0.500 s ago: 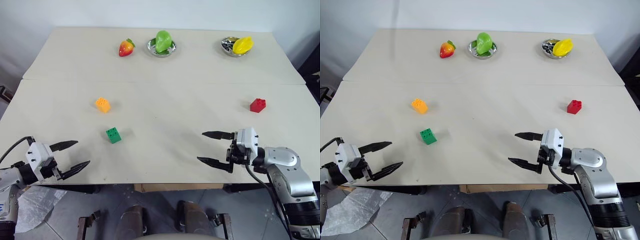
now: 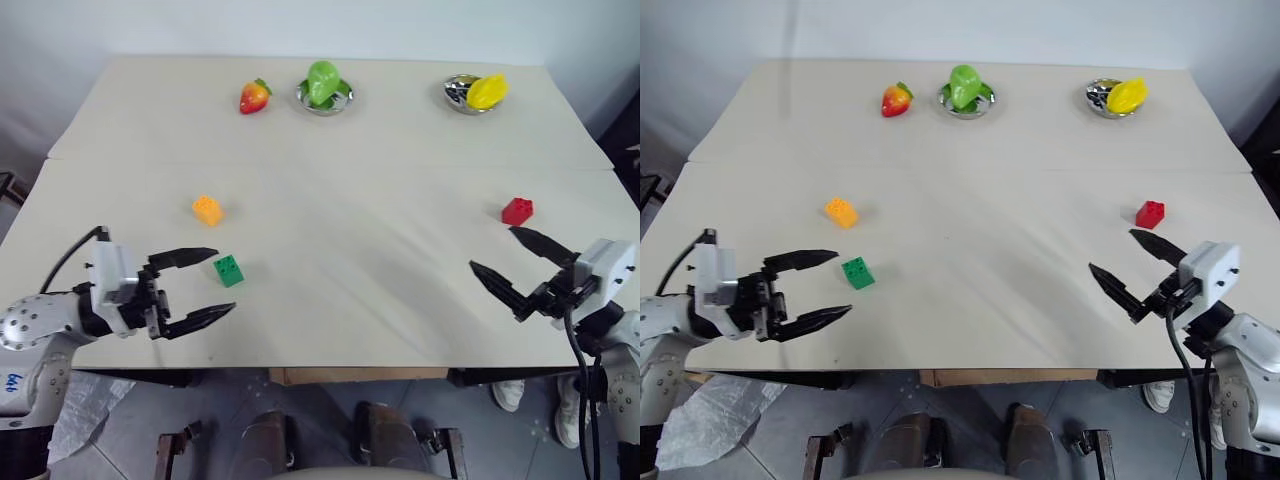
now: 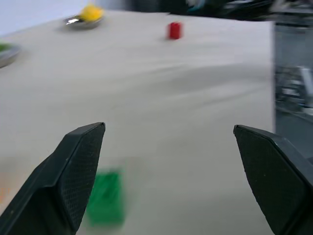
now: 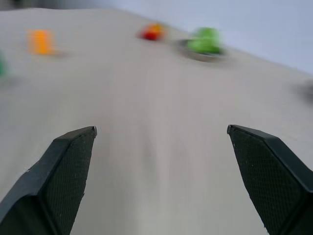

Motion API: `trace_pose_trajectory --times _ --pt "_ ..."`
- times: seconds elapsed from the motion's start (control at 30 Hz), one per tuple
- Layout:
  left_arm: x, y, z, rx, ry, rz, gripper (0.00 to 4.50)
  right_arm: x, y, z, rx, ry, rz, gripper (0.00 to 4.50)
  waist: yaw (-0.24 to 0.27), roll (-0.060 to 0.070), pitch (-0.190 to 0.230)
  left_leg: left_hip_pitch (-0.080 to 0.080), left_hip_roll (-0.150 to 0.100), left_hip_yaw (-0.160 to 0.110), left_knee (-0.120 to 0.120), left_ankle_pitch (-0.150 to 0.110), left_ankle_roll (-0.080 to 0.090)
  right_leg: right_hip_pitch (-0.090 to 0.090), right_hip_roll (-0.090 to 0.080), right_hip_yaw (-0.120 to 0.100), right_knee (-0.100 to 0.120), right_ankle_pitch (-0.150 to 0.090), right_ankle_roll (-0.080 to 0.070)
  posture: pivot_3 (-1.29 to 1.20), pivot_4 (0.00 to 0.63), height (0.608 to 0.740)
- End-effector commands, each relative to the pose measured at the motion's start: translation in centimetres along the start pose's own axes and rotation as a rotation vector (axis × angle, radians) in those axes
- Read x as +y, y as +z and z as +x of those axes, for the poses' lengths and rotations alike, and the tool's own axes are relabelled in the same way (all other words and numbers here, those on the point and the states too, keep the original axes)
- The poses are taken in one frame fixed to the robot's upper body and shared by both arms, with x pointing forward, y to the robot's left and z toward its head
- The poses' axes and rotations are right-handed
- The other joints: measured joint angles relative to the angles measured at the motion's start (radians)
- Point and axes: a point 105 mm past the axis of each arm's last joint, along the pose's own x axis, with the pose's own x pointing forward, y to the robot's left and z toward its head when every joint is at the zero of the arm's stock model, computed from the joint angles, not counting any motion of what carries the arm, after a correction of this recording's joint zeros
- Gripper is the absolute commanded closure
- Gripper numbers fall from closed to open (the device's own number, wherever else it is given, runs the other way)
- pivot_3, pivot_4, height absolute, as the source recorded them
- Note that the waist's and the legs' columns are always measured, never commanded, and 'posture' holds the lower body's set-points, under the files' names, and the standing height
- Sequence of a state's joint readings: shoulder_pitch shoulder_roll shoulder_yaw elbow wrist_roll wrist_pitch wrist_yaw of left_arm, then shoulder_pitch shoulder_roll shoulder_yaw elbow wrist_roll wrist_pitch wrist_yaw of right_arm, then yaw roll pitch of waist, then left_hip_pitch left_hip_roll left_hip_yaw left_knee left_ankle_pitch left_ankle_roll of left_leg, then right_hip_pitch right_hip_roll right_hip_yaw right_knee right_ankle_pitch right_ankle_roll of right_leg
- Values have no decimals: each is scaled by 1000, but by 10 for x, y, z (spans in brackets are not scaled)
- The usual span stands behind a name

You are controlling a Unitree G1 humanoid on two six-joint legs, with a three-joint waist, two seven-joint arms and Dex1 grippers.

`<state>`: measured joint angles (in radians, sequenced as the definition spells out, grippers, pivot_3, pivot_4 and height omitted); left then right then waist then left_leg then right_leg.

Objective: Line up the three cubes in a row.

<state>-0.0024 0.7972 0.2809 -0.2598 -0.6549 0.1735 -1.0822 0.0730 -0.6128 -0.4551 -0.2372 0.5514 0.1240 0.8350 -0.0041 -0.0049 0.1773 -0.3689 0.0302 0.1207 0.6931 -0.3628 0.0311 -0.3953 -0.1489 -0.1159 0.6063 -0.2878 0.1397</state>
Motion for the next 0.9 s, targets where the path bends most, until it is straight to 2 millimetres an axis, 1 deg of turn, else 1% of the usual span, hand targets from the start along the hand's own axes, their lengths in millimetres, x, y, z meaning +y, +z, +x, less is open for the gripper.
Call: trace_pose_trajectory --times 0.03,0.07,0.1,0.13,0.17,0.23,0.3,0.37,0.4,0.5,0.6,0.67,0.8,0.9 --pt "0 0 24 2 -61 31 29 -29 -7 -30 3 -246 -37 0 1 1 0 1 -1 1 0 0 0 0 1 0 0 0 0 0 150 740" --pt "2 -1 33 7 -65 27 29 -37 -20 -41 46 -327 -38 0 1 1 0 0 -1 1 0 0 -1 0 2 0 0 0 0 0 150 740" --pt "5 0 41 2 -72 42 29 -43 -30 -48 76 -373 -35 0 5 1 0 0 -1 1 0 0 -1 0 2 0 0 0 0 0 150 740" --pt "6 1 45 -2 -71 48 29 -46 -35 -50 97 -397 -40 0 4 1 0 0 -1 1 1 1 -1 0 2 0 0 0 0 0 150 740" --pt "8 1 48 -7 -72 49 29 -49 -40 -51 121 -411 -54 0 2 2 -1 0 -2 1 1 1 -1 0 2 1 0 0 0 0 150 740" --pt "10 2 52 -18 -69 50 29 -49 -39 -43 128 -384 -58 0 -4 3 -1 0 -1 2 1 1 -1 0 2 3 0 0 0 0 150 740" --pt "11 2 55 -27 -75 31 29 -57 -37 -31 153 -386 -33 0 -20 4 -1 0 -1 3 1 1 -1 -1 3 3 0 0 0 0 150 740" --pt "10 0 57 -13 -83 28 29 -71 -34 -12 207 -418 13 0 -30 5 0 1 1 4 1 1 -1 -2 3 4 1 0 0 0 150 740" --pt "10 -1 58 -9 -85 32 29 -75 -31 -3 227 -424 27 0 -32 5 0 1 1 4 2 1 -1 -2 3 5 2 0 0 0 150 740" --pt "12 4 62 -33 -75 24 29 -83 -17 27 224 -459 133 0 -25 5 0 1 4 4 5 1 -1 -3 3 5 5 0 0 0 150 740" --pt "13 6 66 -41 -69 26 29 -91 -15 48 282 -507 151 0 -18 5 0 -1 3 2 5 1 -1 -3 2 5 5 0 0 0 150 740" --pt "14 7 68 -47 -65 32 29 -103 -16 59 315 -569 139 0 -12 5 0 -2 1 1 5 1 0 -3 0 4 5 0 0 0 150 740" --pt "15 13 72 -79 -53 29 29 -120 -19 73 370 -650 94 0 -7 5 0 -3 -1 2 5 0 2 -3 0 4 4 0 0 0 150 740" --pt "15 16 74 -86 -51 35 29 -129 -24 77 385 -703 62 0 -7 5 0 -4 -1 2 4 0 2 -3 0 3 3 0 0 0 150 740"
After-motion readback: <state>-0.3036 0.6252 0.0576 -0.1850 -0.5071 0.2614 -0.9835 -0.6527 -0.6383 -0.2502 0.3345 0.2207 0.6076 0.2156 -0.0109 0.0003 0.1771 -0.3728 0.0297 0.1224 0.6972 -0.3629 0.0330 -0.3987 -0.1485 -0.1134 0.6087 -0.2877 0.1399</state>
